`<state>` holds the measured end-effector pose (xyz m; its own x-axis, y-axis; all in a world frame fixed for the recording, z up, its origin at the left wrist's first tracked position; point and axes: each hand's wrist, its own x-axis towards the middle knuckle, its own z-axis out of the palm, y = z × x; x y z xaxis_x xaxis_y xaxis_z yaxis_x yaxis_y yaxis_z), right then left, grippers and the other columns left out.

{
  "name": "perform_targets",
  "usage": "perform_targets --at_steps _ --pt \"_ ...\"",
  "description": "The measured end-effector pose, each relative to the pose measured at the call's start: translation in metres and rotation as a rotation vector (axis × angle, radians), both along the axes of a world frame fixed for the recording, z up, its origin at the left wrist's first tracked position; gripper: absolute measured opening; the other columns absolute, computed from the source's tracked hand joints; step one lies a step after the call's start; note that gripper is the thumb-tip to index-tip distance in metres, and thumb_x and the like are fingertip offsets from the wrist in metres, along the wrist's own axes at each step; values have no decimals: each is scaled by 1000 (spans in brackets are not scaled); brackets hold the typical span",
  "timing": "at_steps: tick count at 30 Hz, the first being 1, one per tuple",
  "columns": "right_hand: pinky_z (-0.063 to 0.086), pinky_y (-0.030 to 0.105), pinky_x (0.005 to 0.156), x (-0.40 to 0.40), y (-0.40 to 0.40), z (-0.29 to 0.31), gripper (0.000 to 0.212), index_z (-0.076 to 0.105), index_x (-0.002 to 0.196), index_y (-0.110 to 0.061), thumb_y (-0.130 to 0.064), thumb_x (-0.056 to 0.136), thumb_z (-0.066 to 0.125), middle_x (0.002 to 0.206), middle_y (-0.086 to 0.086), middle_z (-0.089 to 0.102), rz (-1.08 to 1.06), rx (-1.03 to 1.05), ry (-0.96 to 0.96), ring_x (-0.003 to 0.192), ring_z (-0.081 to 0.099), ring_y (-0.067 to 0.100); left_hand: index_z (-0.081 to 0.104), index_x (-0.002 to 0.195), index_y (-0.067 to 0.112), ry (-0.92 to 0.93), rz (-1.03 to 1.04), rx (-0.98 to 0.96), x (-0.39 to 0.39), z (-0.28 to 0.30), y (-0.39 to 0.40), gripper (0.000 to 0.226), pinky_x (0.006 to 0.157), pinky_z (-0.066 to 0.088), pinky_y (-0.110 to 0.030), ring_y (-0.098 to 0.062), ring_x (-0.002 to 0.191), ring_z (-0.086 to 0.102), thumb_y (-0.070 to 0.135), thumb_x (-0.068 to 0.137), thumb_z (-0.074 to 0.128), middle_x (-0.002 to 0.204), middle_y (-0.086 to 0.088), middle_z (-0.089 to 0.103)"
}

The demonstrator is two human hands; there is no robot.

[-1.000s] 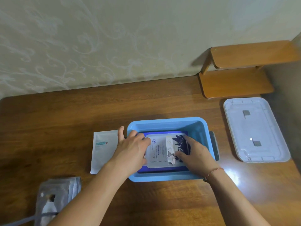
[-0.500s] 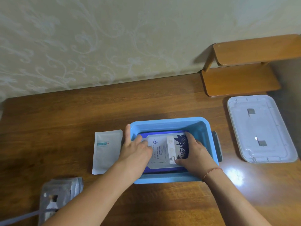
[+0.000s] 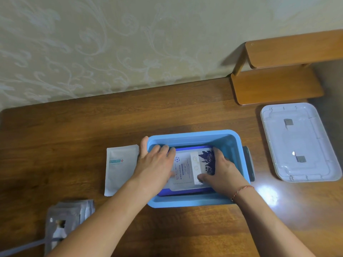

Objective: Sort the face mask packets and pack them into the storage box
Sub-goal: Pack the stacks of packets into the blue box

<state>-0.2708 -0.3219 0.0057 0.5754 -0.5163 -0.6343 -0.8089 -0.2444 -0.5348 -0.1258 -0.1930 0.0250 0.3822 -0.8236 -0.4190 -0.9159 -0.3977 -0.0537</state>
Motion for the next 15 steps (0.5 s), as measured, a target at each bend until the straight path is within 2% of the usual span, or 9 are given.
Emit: perform_targets --at_steps 5,10,15 --pt "38 31 102 -1 1 -1 102 4 153 -19 -33 80 75 134 12 46 49 13 56 121 50 25 20 153 15 -17 -5 32 0 -3 -1 78 108 -17 -56 -21 132 41 47 93 58 147 -1 40" --pt "38 29 101 5 0 0 106 2 153 -19 -31 79 76 136 11 45 -21 41 23 121 50 24 26 151 20 81 118 59 2 -2 -11 70 112 -13 -64 -20 134 42 48 95 55 143 3 47" --pt "37 30 104 3 2 3 109 -4 153 -18 -28 80 77 137 14 42 72 25 82 125 47 26 23 152 19 22 72 98 0 0 -10 77 111 -12 -65 -21 132 44 42 91 63 144 2 46"
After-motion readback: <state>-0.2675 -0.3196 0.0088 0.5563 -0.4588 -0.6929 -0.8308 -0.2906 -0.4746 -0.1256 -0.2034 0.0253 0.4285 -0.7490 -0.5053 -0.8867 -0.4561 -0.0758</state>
